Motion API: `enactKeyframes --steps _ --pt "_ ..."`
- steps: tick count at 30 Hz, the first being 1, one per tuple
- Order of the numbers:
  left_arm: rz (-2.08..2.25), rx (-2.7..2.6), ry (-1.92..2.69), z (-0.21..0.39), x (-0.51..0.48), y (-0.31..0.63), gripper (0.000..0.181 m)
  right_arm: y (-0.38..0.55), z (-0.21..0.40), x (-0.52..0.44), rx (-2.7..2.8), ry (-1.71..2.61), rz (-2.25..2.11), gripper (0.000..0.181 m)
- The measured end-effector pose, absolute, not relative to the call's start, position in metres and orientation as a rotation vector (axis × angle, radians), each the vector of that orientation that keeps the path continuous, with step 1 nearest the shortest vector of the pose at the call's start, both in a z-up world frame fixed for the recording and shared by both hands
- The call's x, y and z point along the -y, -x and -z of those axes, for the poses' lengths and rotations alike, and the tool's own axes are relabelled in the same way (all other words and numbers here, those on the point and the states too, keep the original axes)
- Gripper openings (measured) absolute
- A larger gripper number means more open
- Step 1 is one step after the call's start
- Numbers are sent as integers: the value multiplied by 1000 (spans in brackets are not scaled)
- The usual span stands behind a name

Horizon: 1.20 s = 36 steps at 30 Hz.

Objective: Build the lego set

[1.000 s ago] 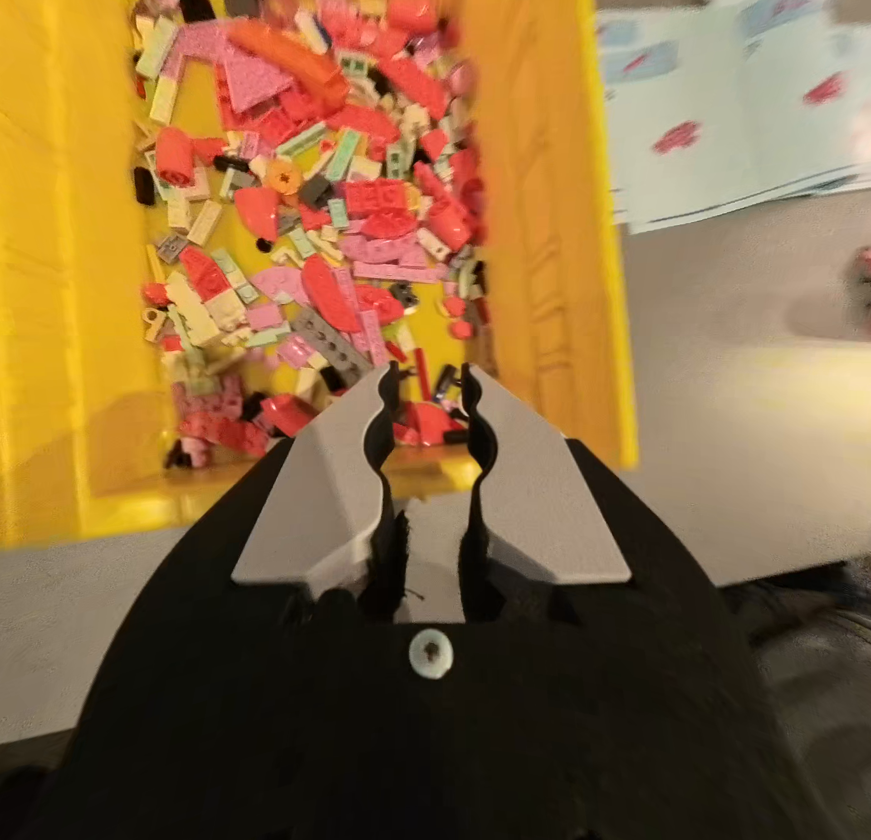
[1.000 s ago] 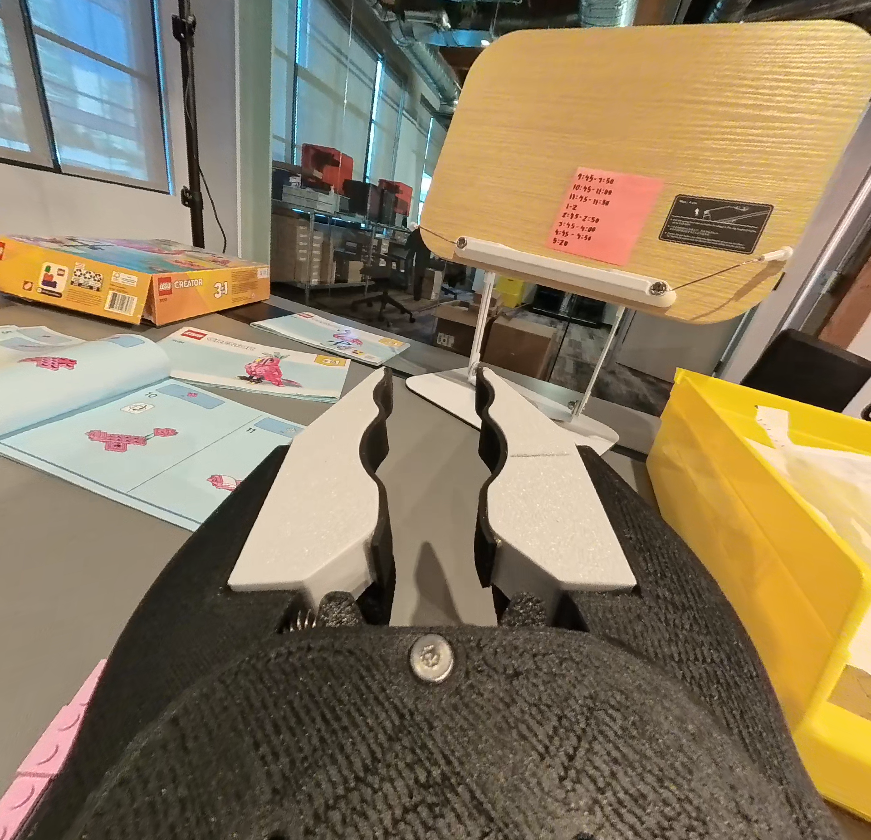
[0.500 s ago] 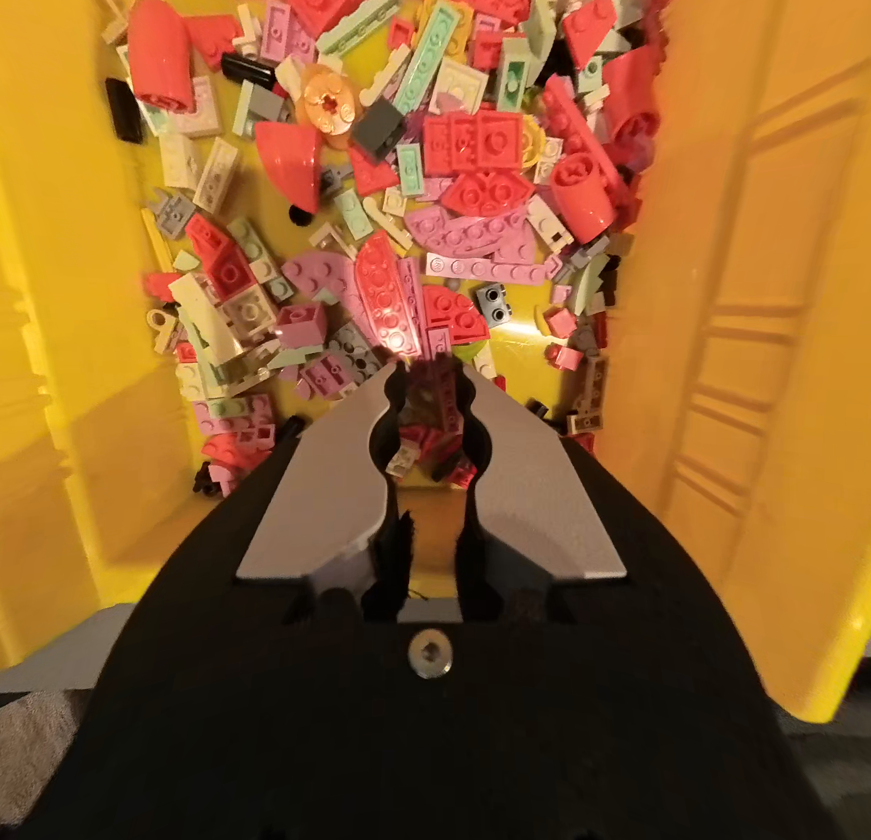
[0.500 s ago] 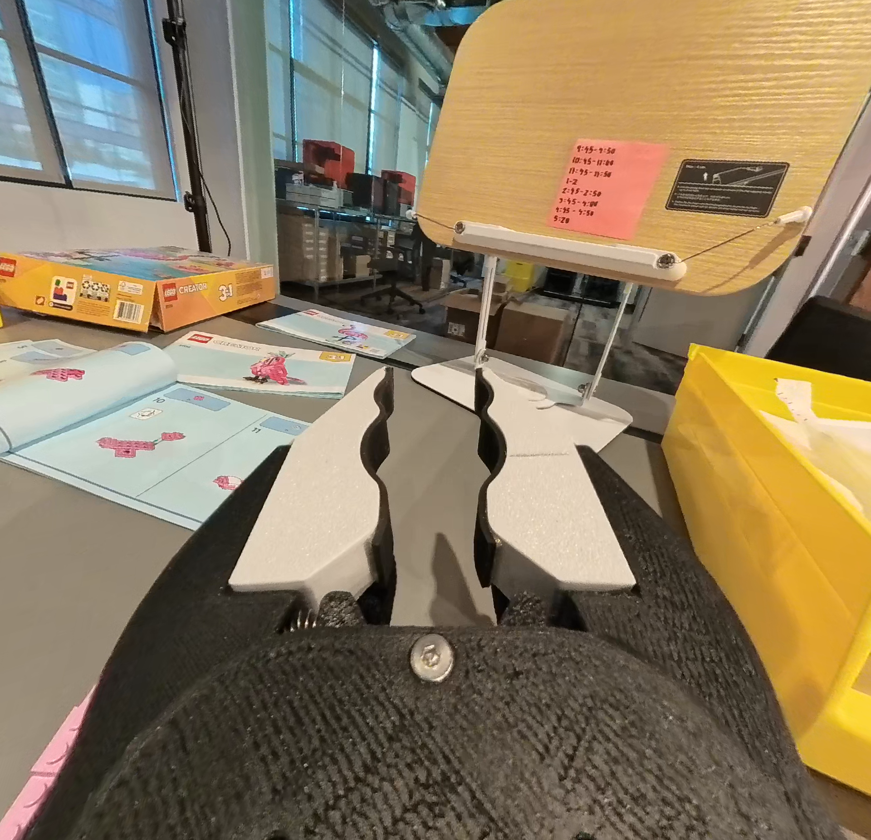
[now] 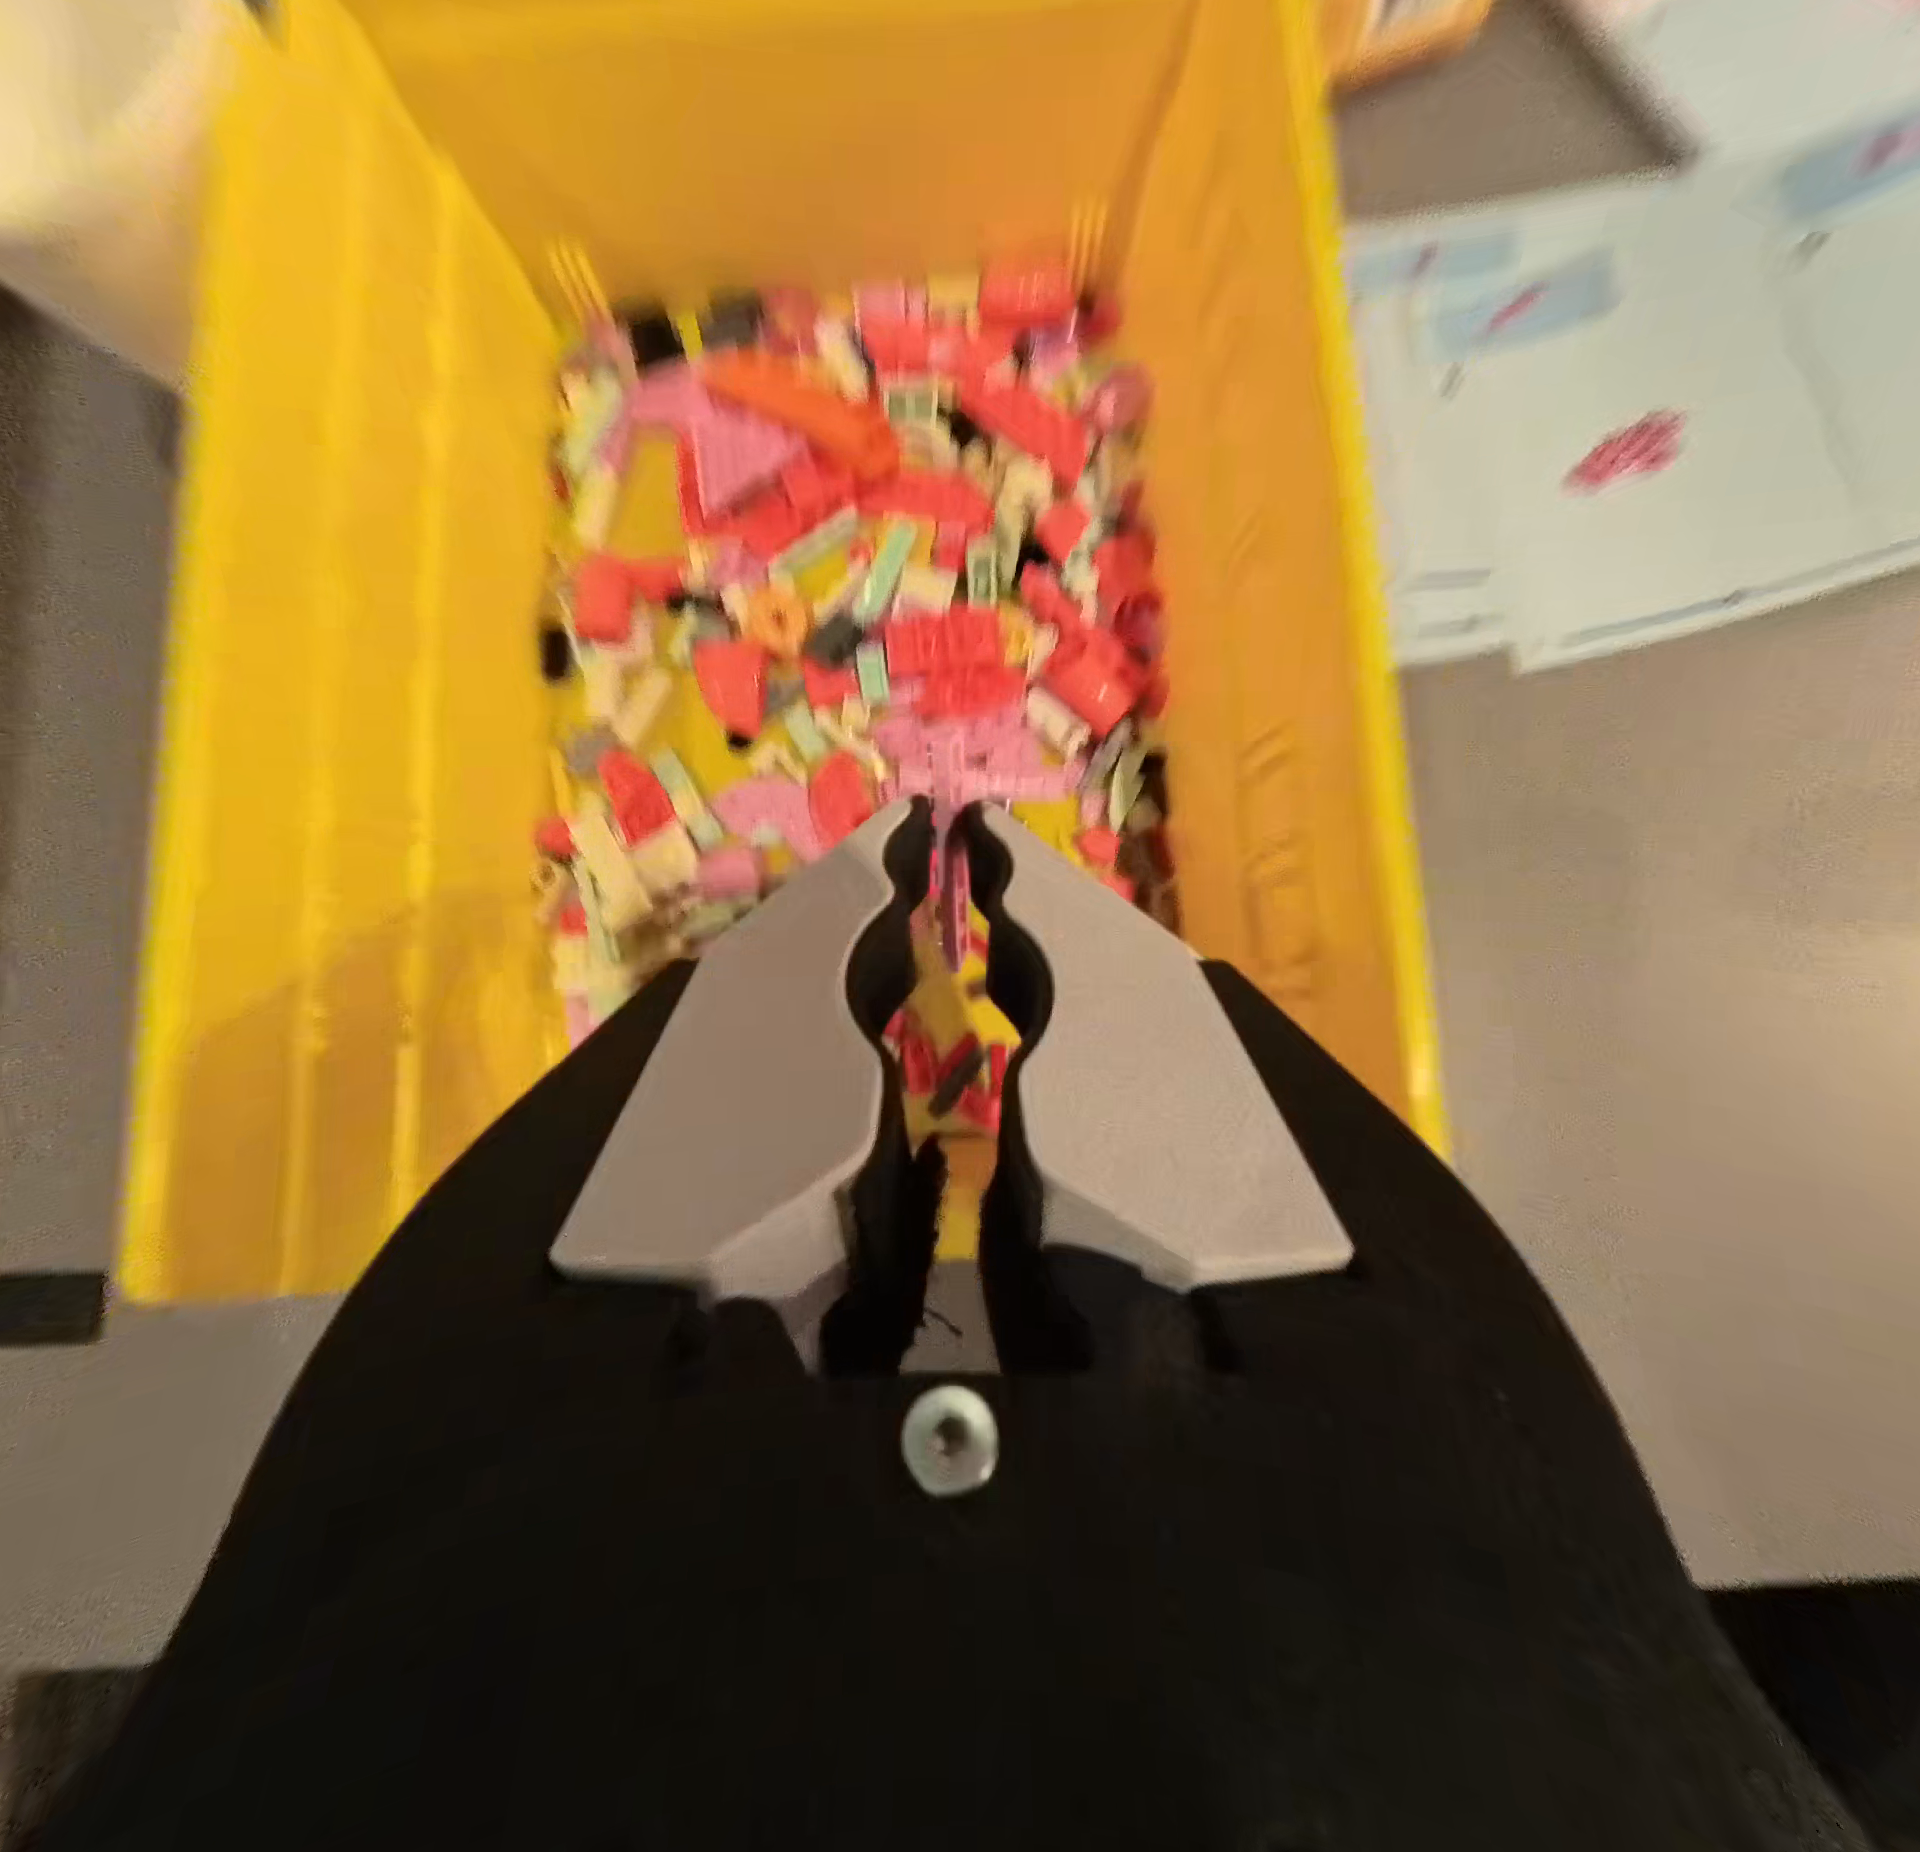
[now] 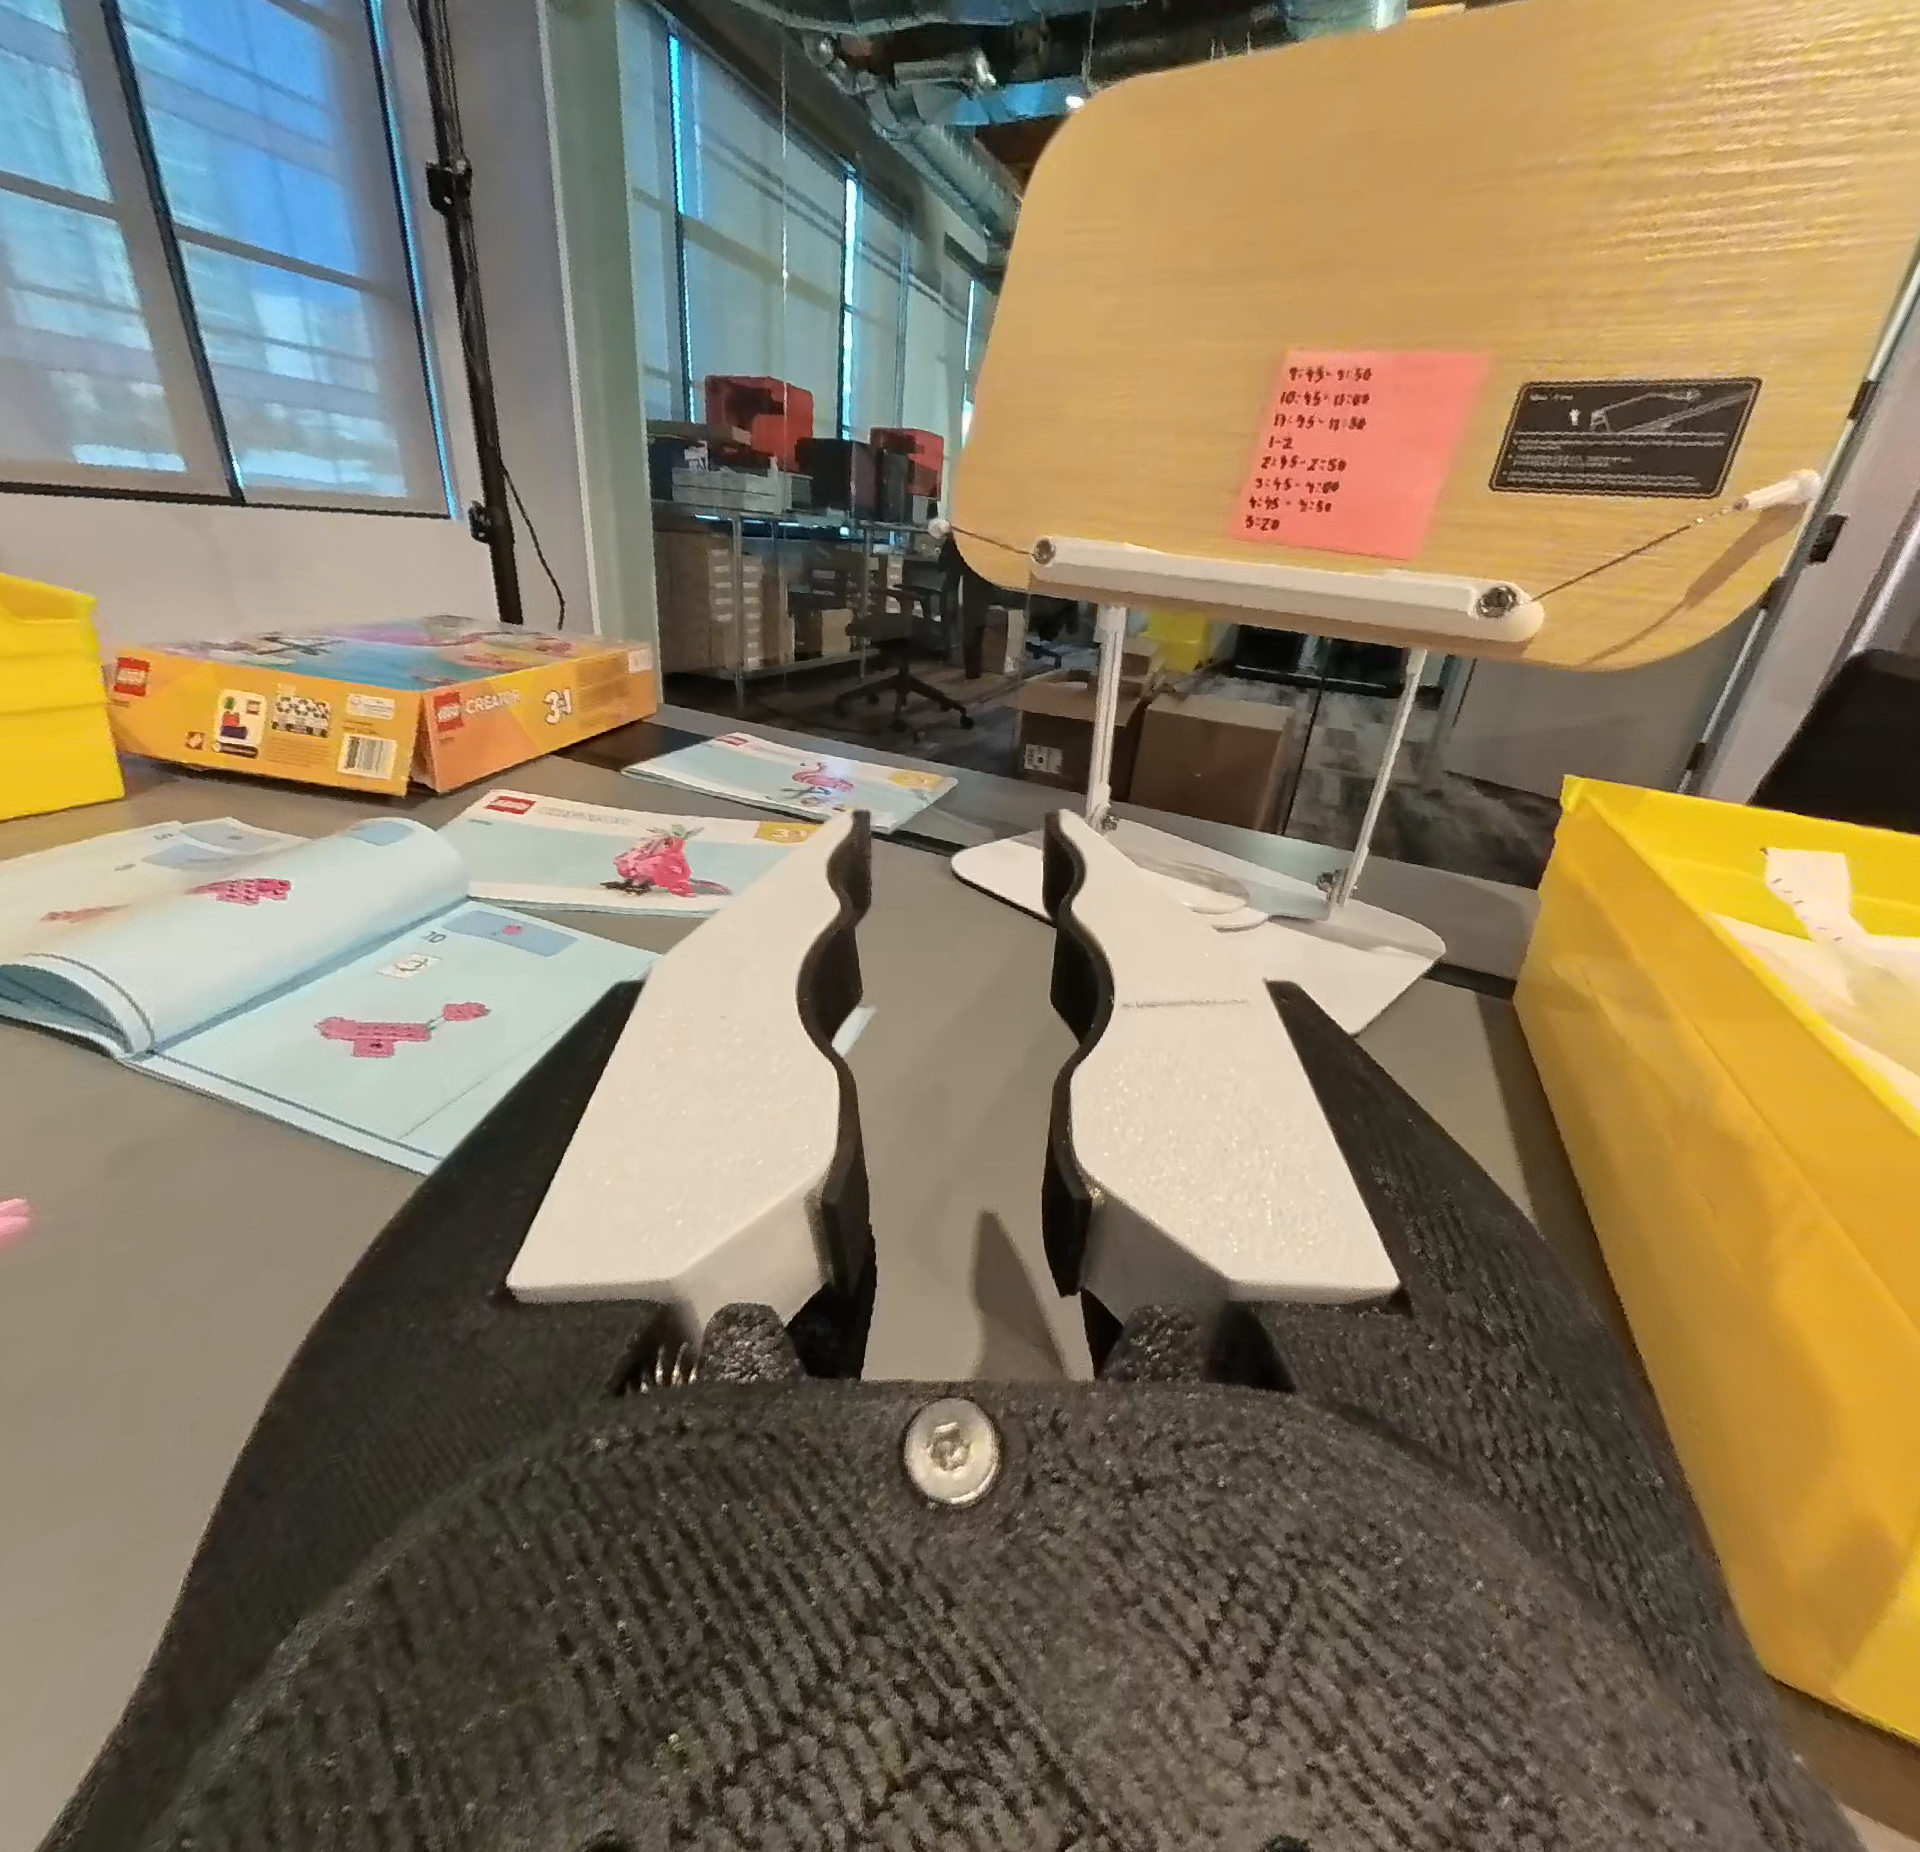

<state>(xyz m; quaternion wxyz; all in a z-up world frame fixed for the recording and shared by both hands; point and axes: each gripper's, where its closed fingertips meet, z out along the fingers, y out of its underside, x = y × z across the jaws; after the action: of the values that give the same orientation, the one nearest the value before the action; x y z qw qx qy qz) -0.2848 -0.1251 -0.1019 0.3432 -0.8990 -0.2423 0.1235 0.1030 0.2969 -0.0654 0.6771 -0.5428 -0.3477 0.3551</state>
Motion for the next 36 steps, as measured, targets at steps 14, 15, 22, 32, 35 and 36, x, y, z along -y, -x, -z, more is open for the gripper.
enactKeyframes --steps 14,15,22,32,35,36 --pt "-820 -832 1109 -8 -22 1 5 -67 14 -172 1061 906 -1248 34" --pt "-799 -875 1084 2 -34 -7 5 -63 17 -157 1120 881 -1300 34" --pt "-795 -1031 894 42 -70 -49 5 -55 43 -66 1531 838 -1818 59" --pt "-713 -1267 781 88 -46 -92 5 -63 88 -22 1918 958 -2009 52" --pt "-706 -1279 781 91 -44 -94 4 -67 91 -18 1961 945 -2004 53" --pt "-715 -1282 780 91 -44 -94 4 -68 92 -18 1972 941 -1997 52"
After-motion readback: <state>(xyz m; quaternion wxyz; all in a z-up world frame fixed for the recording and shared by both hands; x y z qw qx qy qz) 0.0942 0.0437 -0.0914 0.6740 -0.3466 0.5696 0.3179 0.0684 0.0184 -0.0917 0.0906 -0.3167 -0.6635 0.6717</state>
